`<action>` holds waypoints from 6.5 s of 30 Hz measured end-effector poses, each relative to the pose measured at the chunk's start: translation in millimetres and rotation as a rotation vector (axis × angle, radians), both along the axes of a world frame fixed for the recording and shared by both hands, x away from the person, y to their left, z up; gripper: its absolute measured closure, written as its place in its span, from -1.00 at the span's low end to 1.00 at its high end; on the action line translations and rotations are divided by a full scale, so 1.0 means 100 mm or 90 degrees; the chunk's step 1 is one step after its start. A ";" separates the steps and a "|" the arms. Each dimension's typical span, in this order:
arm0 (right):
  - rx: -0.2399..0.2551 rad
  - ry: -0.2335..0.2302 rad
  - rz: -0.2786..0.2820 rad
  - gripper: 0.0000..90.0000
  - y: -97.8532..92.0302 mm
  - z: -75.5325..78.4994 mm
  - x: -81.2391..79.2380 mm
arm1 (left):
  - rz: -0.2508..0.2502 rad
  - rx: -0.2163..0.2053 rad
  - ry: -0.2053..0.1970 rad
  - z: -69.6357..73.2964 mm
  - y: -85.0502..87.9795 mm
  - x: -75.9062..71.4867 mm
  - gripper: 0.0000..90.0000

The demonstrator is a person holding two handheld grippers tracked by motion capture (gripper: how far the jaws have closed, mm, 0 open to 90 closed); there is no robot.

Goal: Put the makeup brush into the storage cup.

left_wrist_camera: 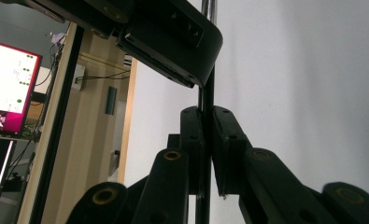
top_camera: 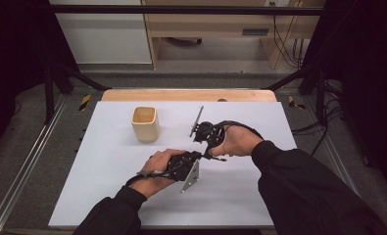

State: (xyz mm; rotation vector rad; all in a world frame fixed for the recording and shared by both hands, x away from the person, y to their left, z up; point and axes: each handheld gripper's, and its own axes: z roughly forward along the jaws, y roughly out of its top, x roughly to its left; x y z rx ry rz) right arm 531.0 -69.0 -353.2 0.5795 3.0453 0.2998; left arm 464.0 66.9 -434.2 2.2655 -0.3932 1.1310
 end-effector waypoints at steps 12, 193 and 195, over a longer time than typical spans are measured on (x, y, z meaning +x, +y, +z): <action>0.030 -0.002 -0.025 0.68 -0.05 0.06 0.01 | -0.003 0.033 -0.011 0.03 0.03 -0.01 0.86; 0.562 -0.567 -0.315 -0.87 -1.72 -1.16 -1.18 | 0.334 -0.620 0.197 0.69 1.54 0.88 0.86; 0.562 -0.566 -0.314 -0.87 -1.72 -1.16 -1.18 | 0.336 -0.623 0.204 0.69 1.53 0.89 0.86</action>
